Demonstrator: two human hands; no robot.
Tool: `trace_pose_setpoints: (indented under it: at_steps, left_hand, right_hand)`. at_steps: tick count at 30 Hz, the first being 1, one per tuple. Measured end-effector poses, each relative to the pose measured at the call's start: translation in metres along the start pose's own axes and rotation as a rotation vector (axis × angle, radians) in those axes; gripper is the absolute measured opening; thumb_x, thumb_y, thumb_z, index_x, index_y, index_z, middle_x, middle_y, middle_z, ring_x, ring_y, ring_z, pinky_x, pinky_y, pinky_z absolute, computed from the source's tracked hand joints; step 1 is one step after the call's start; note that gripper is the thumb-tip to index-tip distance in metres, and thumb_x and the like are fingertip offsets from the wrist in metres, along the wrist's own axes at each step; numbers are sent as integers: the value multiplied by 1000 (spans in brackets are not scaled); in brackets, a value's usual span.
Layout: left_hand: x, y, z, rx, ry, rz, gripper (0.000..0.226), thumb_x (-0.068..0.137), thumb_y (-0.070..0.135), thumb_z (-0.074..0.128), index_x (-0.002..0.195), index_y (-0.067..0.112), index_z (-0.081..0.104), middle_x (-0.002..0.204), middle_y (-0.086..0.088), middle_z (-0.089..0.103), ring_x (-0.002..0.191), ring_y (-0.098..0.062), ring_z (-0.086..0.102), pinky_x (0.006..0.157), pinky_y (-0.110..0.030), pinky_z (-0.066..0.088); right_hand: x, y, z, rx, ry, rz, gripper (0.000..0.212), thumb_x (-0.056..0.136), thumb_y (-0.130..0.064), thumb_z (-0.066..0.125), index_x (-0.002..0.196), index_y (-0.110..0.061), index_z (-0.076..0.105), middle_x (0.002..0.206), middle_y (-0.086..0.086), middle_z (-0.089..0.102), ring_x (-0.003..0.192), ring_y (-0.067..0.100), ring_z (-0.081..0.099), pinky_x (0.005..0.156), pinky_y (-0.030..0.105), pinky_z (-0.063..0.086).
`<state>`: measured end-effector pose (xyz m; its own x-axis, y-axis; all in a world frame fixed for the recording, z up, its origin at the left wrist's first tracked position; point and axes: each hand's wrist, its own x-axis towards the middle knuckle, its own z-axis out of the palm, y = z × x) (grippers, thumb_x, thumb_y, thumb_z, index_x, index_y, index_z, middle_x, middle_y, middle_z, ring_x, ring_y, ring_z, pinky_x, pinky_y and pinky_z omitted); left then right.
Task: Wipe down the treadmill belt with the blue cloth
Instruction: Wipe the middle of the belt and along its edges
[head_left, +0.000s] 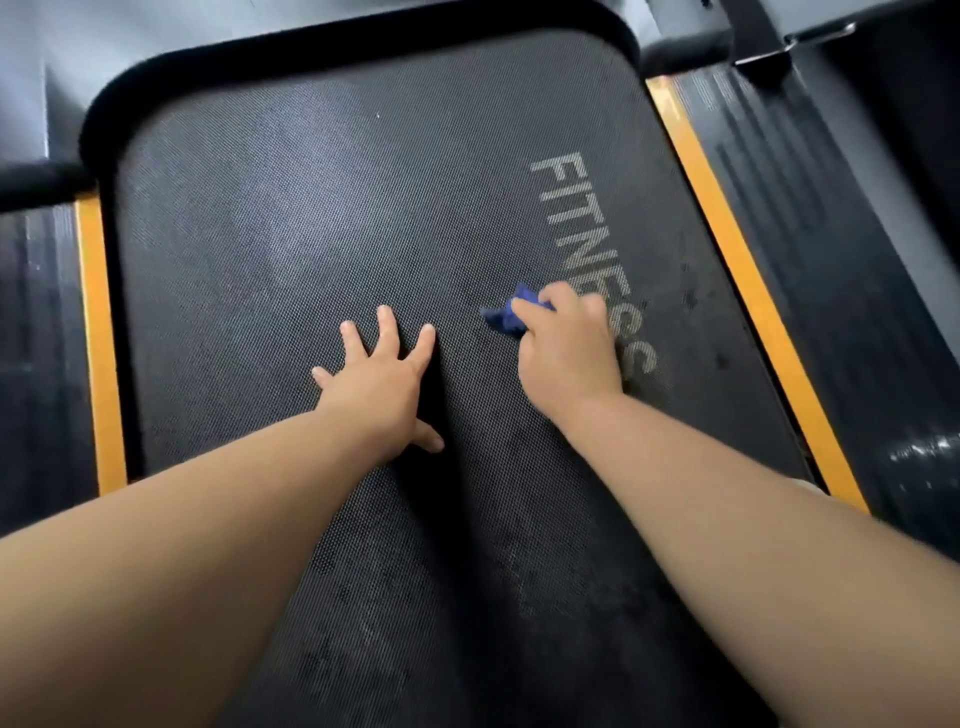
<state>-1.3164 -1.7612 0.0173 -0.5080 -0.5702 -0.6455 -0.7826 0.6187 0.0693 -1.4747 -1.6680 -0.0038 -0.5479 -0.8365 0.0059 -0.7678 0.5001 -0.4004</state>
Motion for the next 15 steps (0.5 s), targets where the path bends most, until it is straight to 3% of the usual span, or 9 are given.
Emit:
trace_pose_setpoints:
  at_steps: [3, 5, 7, 9, 12, 15]
  left_hand:
    - [-1, 1, -1, -2, -2, 2, 127, 59, 56, 81, 149, 37, -6, 155, -5, -23, 141, -46, -15, 101, -74, 20]
    - [0, 1, -1, 13, 3, 5, 126, 59, 57, 80, 149, 37, -5, 156, -6, -22, 141, -47, -14, 100, -74, 22]
    - [0, 0, -1, 24, 3, 2, 126, 58, 57, 80, 149, 37, -4, 156, -6, -21, 141, -47, -13, 100, -74, 23]
    - [-1, 0, -1, 17, 13, 0, 126, 58, 56, 81, 149, 37, -3, 156, -6, -20, 141, -46, -12, 100, -74, 23]
    - [-4, 2, -4, 1, 11, -2, 127, 57, 56, 82, 149, 38, -3, 157, -4, -20, 141, -45, -12, 100, -73, 23]
    - [-12, 5, -11, 5, -22, -30, 125, 59, 56, 81, 149, 39, -3, 157, -5, -19, 142, -45, -9, 103, -70, 24]
  right_hand:
    - [-50, 7, -8, -23, -83, -19, 42, 74, -23, 47, 109, -17, 69, 110, 7, 58, 90, 35, 49, 79, 44, 49]
    - [-57, 10, -15, 8, -165, -12, 49, 76, -22, 45, 121, -19, 64, 120, 6, 54, 100, 34, 47, 91, 42, 46]
    - [-46, 10, -28, 226, -204, 83, 52, 81, -13, 53, 132, -20, 56, 126, 4, 50, 111, 27, 46, 100, 29, 37]
    - [-32, 6, -47, 449, -192, 229, 63, 79, -7, 64, 138, -20, 47, 129, -1, 47, 114, 11, 46, 93, 16, 32]
    - [-22, 0, -75, 541, -232, 349, 75, 76, -11, 72, 142, -23, 38, 135, -1, 48, 105, 9, 48, 85, 19, 35]
    - [-18, -4, -112, 435, -334, 339, 93, 71, -15, 79, 147, -27, 27, 132, 6, 45, 110, 20, 51, 85, 24, 39]
